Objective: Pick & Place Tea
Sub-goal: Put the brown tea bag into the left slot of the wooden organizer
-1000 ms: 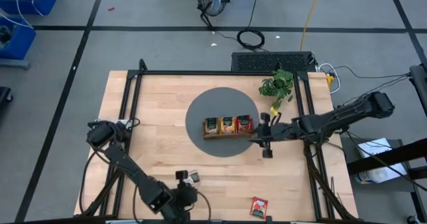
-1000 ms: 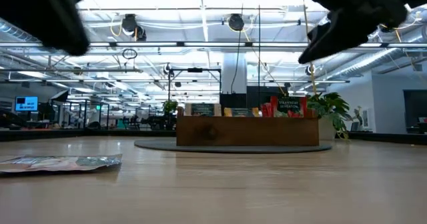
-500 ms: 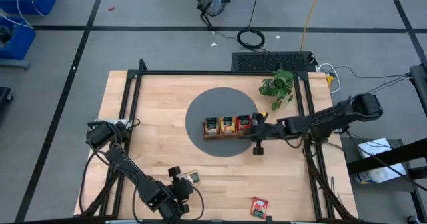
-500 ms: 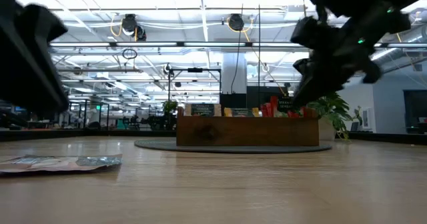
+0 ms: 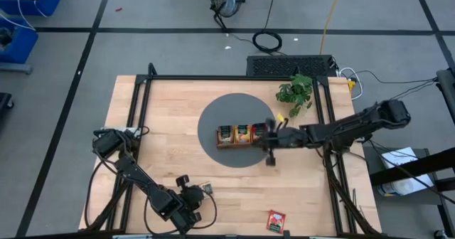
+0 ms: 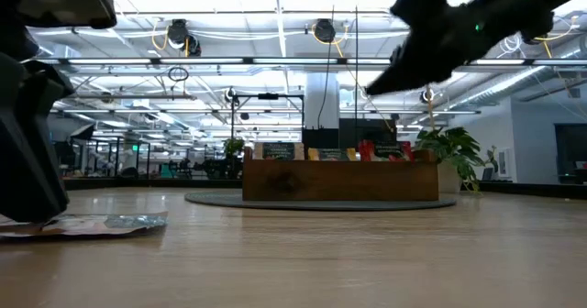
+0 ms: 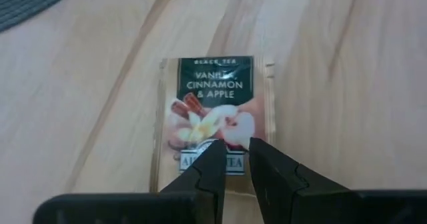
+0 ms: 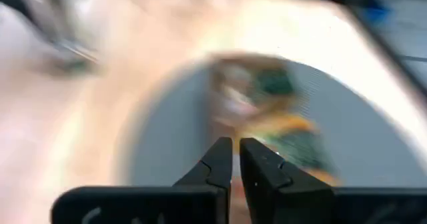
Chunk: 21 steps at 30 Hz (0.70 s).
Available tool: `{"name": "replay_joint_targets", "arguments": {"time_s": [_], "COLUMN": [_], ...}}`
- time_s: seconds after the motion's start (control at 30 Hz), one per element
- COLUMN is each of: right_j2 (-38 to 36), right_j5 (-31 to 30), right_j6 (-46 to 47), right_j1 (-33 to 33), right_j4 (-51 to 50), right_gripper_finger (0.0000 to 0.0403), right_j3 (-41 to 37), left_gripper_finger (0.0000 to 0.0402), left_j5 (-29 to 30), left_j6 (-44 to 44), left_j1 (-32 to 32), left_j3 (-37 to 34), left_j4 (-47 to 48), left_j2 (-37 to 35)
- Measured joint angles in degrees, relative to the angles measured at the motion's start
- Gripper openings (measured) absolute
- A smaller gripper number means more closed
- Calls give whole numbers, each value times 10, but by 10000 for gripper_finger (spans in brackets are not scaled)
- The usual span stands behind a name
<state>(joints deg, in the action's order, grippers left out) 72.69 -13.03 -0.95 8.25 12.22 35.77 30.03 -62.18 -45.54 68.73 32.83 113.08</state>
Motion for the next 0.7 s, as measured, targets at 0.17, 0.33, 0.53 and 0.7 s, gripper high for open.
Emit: {"name": "replay_joint_targets", "arguments": {"time_s": [0.17, 0.33, 0.53, 0.7], "right_j2": [9, 42, 107, 168], "right_j5": [106, 118, 116, 114], "right_j6": [78, 82, 79, 78], "right_j1": [58, 121, 163, 167], "right_j4": [43, 43, 94, 138], "right_gripper_finger": [49, 70, 77, 71], "right_j3": [0, 0, 0, 0], "left_gripper_finger": [74, 74, 74, 74], "left_j5": [-4, -16, -27, -36], "left_j6": [12, 62, 148, 239], "left_j1": [12, 43, 101, 152], "left_j3": [0, 2, 3, 1], "left_j4": [-19, -68, -140, -208], "left_j2": [1, 25, 47, 43]}}
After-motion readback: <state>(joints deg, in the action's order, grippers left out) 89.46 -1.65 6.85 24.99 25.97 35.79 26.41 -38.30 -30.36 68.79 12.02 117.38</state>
